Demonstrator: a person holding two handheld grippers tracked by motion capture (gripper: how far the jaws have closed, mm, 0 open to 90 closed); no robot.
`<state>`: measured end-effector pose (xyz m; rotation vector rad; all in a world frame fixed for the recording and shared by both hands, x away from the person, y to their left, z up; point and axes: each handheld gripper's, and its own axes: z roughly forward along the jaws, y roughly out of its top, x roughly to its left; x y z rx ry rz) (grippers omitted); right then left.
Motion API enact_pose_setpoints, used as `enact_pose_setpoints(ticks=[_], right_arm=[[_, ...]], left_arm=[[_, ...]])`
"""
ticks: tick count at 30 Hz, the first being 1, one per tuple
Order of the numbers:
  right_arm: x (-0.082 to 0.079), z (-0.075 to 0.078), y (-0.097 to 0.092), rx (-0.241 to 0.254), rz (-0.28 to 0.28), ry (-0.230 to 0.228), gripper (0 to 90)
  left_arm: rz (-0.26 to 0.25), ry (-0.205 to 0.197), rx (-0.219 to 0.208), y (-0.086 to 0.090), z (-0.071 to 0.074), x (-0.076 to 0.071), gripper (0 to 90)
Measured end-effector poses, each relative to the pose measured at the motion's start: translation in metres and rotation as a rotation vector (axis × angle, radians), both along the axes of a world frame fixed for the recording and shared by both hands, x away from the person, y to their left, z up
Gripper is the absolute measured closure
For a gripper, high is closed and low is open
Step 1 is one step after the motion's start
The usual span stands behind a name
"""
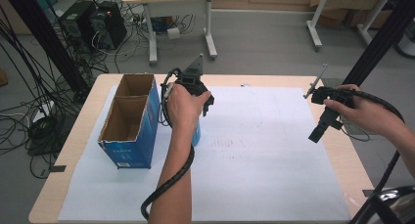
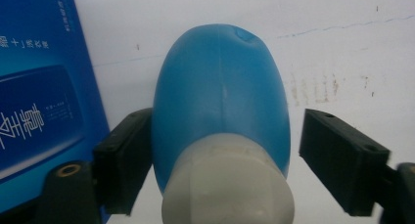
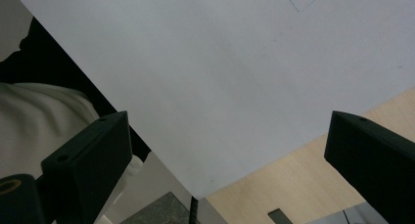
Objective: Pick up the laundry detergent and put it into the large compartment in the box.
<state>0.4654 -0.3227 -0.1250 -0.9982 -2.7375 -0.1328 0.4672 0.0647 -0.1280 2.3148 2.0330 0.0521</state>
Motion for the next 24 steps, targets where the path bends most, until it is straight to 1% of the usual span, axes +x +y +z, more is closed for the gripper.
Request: enact_pose_setpoints(ticks=[1, 3, 6, 8, 9, 15, 17, 18, 22, 24], right_arm=[[0.000, 0.000, 0.000, 0.000, 0.000, 0.000, 3.6], [0.000, 0.000, 0.001, -0.002, 0.000, 0.000, 3.6], [0.000, 0.000, 0.001, 0.002, 0.002, 0.000, 3.6], [-0.001, 0.000, 0.001, 0.004, -0.001, 0.001, 3.6], [-0.001, -0.001, 0.001, 0.004, 0.005, 0.000, 3.6], [-0.001, -0.001, 0.001, 0.005, 0.005, -0.001, 3.6], [0.000, -0.002, 0.001, 0.006, 0.005, -0.001, 3.6], [0.000, -0.002, 0.002, 0.005, 0.005, 0.000, 3.6], [0.000, -0.002, 0.002, 0.005, 0.007, 0.001, 3.6], [-0.001, -0.002, 0.003, 0.002, 0.006, 0.000, 3.6]], left_arm=[[0.000, 0.000, 0.000, 0.000, 0.000, 0.000, 28.4], [-0.001, -0.005, 0.010, -0.001, 0.000, -0.001, 29.9], [0.011, -0.021, 0.013, 0.000, 0.001, -0.005, 34.2], [0.013, -0.023, 0.014, 0.000, 0.001, -0.005, 35.2], [0.018, -0.029, 0.013, 0.002, 0.001, -0.006, 37.4], [0.016, -0.035, 0.014, 0.001, 0.001, -0.008, 37.8], [0.014, -0.043, 0.007, 0.003, 0.000, -0.009, 37.9], [0.011, -0.053, 0.001, 0.005, 0.000, -0.011, 37.9], [0.021, -0.066, -0.007, 0.008, 0.000, -0.014, 38.1], [0.022, -0.067, -0.010, 0.009, 0.000, -0.014, 38.2]])
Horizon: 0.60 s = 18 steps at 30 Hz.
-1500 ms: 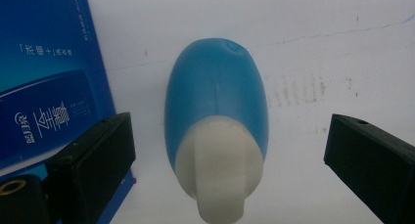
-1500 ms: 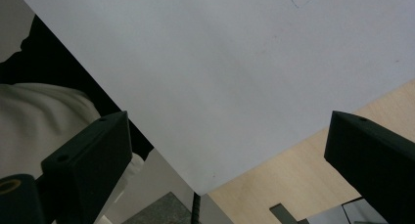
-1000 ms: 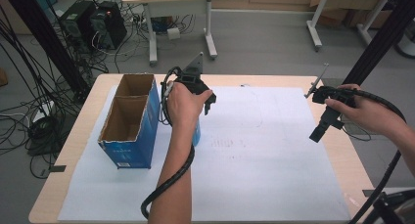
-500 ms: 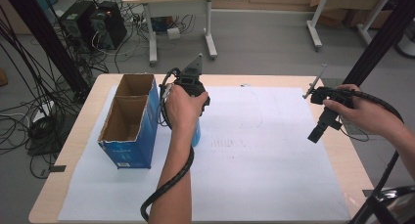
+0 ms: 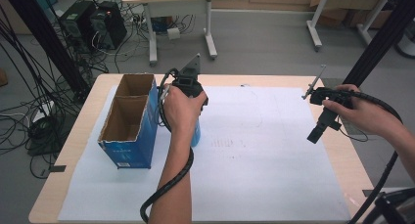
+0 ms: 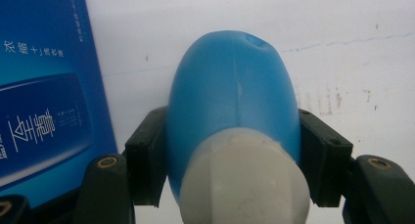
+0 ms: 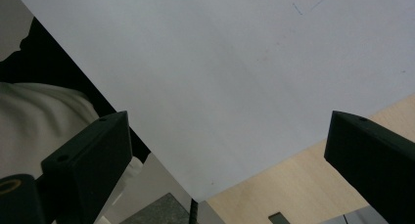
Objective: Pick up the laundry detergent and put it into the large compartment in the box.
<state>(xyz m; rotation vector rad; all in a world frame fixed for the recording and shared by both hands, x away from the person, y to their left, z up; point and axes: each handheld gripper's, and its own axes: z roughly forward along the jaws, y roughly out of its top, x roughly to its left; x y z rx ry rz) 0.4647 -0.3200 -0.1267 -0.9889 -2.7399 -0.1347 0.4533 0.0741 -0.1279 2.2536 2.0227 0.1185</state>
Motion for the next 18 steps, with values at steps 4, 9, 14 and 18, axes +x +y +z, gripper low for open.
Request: enact_pose_setpoints(ticks=[4, 9, 14, 18], right_arm=[[-0.001, -0.001, 0.000, -0.002, 0.004, -0.003, 3.6], [-0.001, -0.001, 0.002, 0.000, 0.009, 0.000, 3.6], [-0.002, 0.000, 0.002, 0.007, 0.008, -0.005, 3.6], [-0.004, 0.003, 0.003, 0.007, 0.014, -0.009, 3.6]], left_arm=[[-0.008, -0.005, 0.003, 0.000, 0.000, 0.000, 38.3], [-0.007, -0.019, 0.026, -0.004, 0.002, -0.003, 38.4], [-0.005, -0.047, 0.026, -0.003, 0.017, -0.009, 38.4], [-0.030, -0.070, 0.015, -0.004, 0.044, -0.018, 38.4]])
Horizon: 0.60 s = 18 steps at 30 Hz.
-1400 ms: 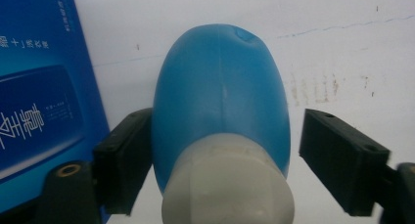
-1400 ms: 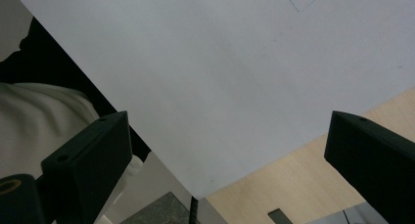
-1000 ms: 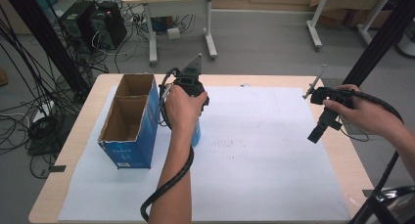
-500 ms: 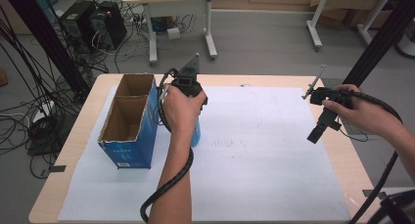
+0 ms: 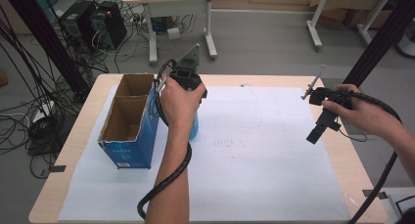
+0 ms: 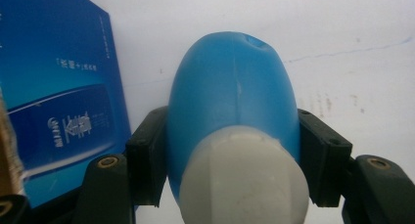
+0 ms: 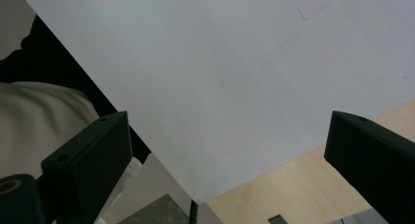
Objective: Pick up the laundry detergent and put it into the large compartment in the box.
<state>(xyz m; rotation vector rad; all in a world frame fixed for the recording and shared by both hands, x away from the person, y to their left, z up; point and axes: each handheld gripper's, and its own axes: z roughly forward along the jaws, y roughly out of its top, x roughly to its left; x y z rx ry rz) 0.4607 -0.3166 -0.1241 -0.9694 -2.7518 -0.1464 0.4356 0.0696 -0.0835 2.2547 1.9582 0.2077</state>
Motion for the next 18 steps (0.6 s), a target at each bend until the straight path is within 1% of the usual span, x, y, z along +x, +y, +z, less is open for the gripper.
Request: enact_pose_setpoints(ticks=[1, 5, 9, 10, 11, 12, 13, 14, 15, 16, 17, 18], right_arm=[[-0.001, 0.001, 0.000, 0.003, 0.004, -0.003, 3.6], [-0.003, 0.003, 0.001, 0.007, 0.006, -0.008, 3.6], [-0.005, 0.005, 0.002, 0.009, 0.009, -0.011, 3.6], [-0.006, 0.005, 0.003, 0.009, 0.012, -0.014, 3.6], [-0.006, 0.005, 0.003, 0.009, 0.012, -0.014, 3.6], [-0.007, 0.006, 0.003, 0.010, 0.014, -0.015, 3.6], [-0.009, 0.008, 0.003, 0.017, 0.023, -0.027, 3.6], [-0.009, 0.008, 0.003, 0.017, 0.023, -0.027, 3.6], [-0.009, 0.008, 0.005, 0.013, 0.033, -0.031, 3.6], [-0.010, 0.009, 0.007, 0.013, 0.023, -0.025, 3.5], [-0.009, 0.009, 0.008, 0.013, 0.033, -0.026, 3.5], [-0.010, 0.009, 0.009, 0.015, 0.032, -0.027, 3.6]], left_arm=[[0.000, 0.000, 0.000, 0.000, 0.000, 0.000, 38.4], [-0.028, 0.003, -0.018, 0.001, 0.026, -0.004, 38.3], [-0.050, -0.010, -0.023, 0.001, 0.052, -0.013, 38.3], [-0.056, -0.010, -0.022, 0.001, 0.063, -0.017, 38.3], [-0.056, -0.010, -0.022, 0.001, 0.063, -0.017, 38.3], [-0.063, -0.008, -0.023, 0.003, 0.069, -0.019, 38.3], [-0.069, -0.003, -0.036, 0.009, 0.081, -0.022, 38.3], [-0.069, -0.003, -0.036, 0.009, 0.081, -0.022, 38.3], [-0.068, -0.009, -0.041, 0.013, 0.089, -0.026, 38.3], [-0.069, -0.010, -0.041, 0.014, 0.093, -0.028, 38.3], [-0.068, -0.013, -0.030, 0.017, 0.105, -0.032, 38.3], [-0.063, -0.018, -0.024, 0.018, 0.112, -0.035, 38.3]])
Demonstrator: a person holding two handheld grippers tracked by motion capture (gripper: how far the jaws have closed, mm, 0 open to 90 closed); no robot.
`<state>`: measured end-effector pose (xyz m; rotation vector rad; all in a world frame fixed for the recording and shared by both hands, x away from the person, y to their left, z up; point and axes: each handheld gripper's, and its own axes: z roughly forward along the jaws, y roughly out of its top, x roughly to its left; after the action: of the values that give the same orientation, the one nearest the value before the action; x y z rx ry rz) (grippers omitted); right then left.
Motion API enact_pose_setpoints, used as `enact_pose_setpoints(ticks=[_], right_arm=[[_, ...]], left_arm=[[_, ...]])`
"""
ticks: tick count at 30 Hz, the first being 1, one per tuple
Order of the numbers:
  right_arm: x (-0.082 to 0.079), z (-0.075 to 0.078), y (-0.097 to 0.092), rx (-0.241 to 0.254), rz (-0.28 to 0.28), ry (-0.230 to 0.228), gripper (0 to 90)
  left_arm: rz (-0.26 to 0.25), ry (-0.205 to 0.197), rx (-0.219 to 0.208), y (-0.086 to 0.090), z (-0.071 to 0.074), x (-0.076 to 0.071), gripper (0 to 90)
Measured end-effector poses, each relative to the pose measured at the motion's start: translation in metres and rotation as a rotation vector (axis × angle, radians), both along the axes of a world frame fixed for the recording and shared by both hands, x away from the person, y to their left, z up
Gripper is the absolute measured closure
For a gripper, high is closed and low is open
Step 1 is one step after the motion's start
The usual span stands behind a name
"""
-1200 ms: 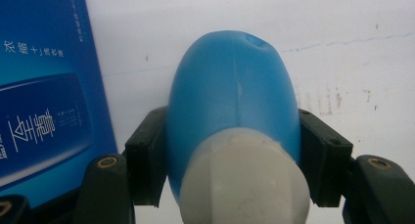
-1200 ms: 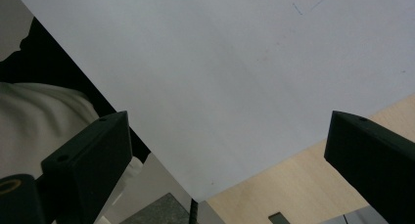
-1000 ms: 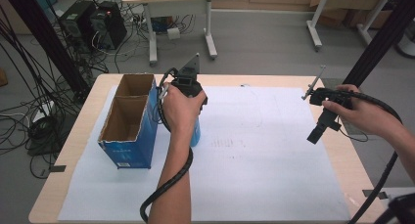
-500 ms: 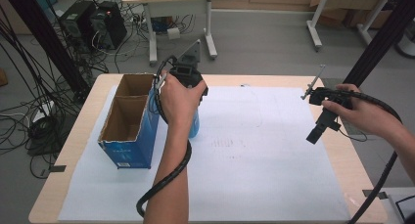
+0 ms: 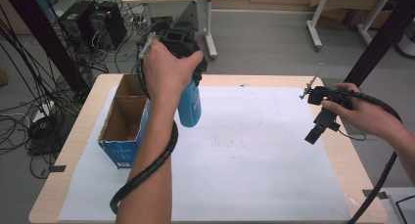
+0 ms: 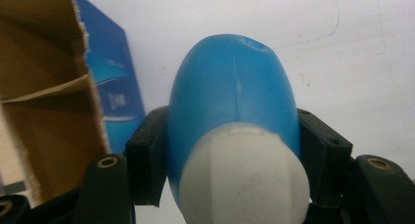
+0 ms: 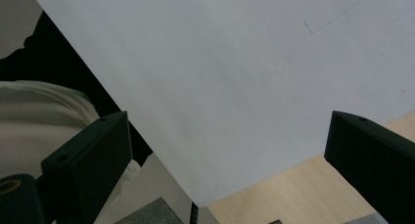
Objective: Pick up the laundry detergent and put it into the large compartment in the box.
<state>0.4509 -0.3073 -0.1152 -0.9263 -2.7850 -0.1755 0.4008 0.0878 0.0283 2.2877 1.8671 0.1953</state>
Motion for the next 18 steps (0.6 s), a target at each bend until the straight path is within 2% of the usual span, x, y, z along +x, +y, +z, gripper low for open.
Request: enact_pose_setpoints(ticks=[1, 2, 3, 4, 5, 8, 13, 18], right_arm=[[0.000, 0.000, 0.000, 0.000, 0.000, 0.000, 3.6], [0.000, 0.001, 0.003, 0.000, 0.010, -0.002, 3.5], [0.000, 0.001, 0.004, -0.001, 0.012, -0.002, 3.5], [0.000, 0.002, 0.007, -0.004, 0.009, -0.001, 3.6], [0.000, 0.002, 0.007, -0.004, 0.009, -0.001, 3.6], [0.001, 0.004, 0.014, -0.004, 0.033, -0.010, 3.5], [0.000, 0.006, 0.020, -0.005, 0.035, -0.014, 3.5], [0.000, 0.010, 0.027, -0.009, 0.045, -0.018, 3.5]], left_arm=[[0.000, 0.000, 0.000, 0.000, 0.000, 0.000, 38.3], [0.012, -0.016, 0.011, 0.003, 0.012, -0.006, 38.3], [0.012, -0.016, 0.011, 0.003, 0.012, -0.006, 38.3], [0.025, -0.030, 0.024, 0.005, 0.022, -0.012, 38.3], [0.025, -0.030, 0.024, 0.005, 0.022, -0.012, 38.3], [0.042, -0.048, 0.023, 0.018, 0.040, -0.021, 38.3], [0.056, -0.057, 0.025, 0.031, 0.053, -0.026, 38.3], [0.093, -0.075, 0.037, 0.046, 0.063, -0.033, 38.3]])
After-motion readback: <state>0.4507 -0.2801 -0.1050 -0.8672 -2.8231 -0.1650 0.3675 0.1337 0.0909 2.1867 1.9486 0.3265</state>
